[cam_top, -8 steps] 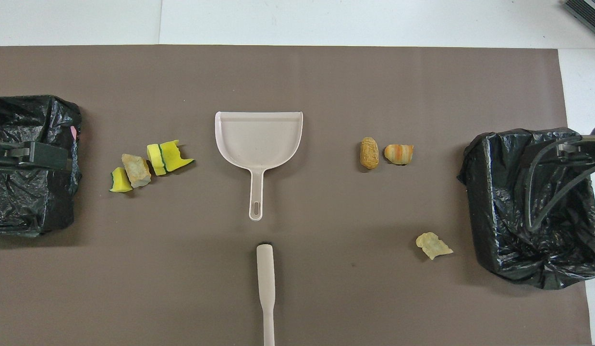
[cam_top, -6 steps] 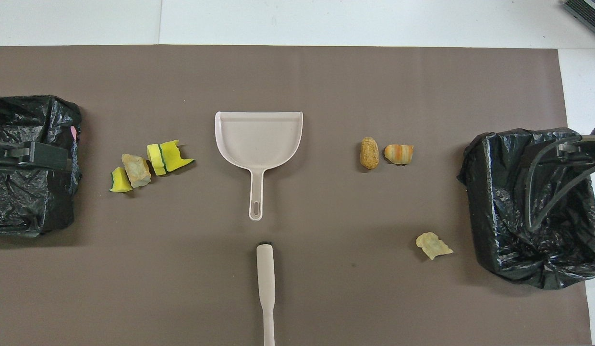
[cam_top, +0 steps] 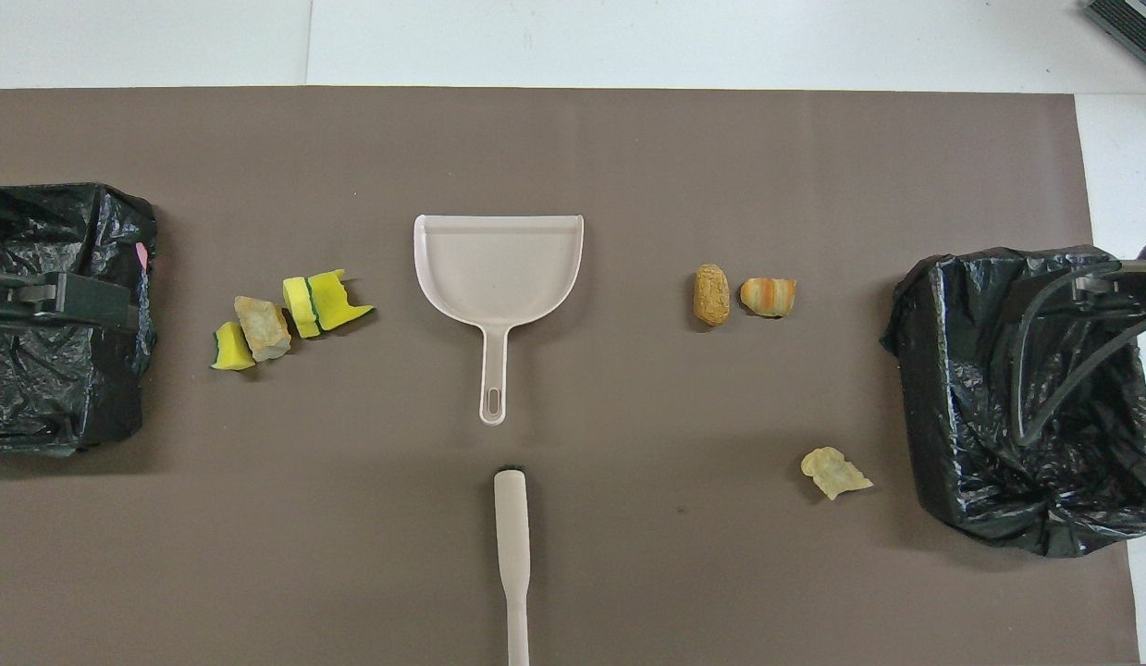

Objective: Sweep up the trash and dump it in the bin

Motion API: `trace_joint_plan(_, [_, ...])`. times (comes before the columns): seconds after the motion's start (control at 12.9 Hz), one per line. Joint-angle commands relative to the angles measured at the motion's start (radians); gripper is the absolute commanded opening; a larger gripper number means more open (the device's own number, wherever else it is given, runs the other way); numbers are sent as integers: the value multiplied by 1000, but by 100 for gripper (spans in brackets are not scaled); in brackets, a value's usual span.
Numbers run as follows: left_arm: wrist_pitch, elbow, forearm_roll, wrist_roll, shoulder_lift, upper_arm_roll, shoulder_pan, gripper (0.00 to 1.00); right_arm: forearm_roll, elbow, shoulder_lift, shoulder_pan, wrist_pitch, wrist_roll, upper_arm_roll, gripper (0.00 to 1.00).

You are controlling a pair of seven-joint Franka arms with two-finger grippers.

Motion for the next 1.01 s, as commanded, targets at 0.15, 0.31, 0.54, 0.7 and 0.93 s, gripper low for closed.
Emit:
trace_joint_plan(0.15, [-14, -1, -11, 1, -11, 5, 4, 100, 18, -16, -15, -6, -2, 21, 3, 100])
trace_joint_plan(0.31, [-9, -4, -12, -2, -11, 8, 0, 100, 19, -16, -15, -6, -2, 21, 3, 100])
trace_joint_plan(0.54, [-9, -8, -12, 10, -15, 7, 3, 100, 18, -16, -15, -6, -2, 21, 3, 100])
trace_joint_plan(0.7, [-8, -13, -12, 11, -15, 7, 1, 100, 19, -16, -15, -4, -2, 21, 3, 100])
trace_joint_plan(0.93, [-6, -16, -12, 8, -15, 7, -2, 100, 19, -16, -15, -6, -2, 21, 3, 100])
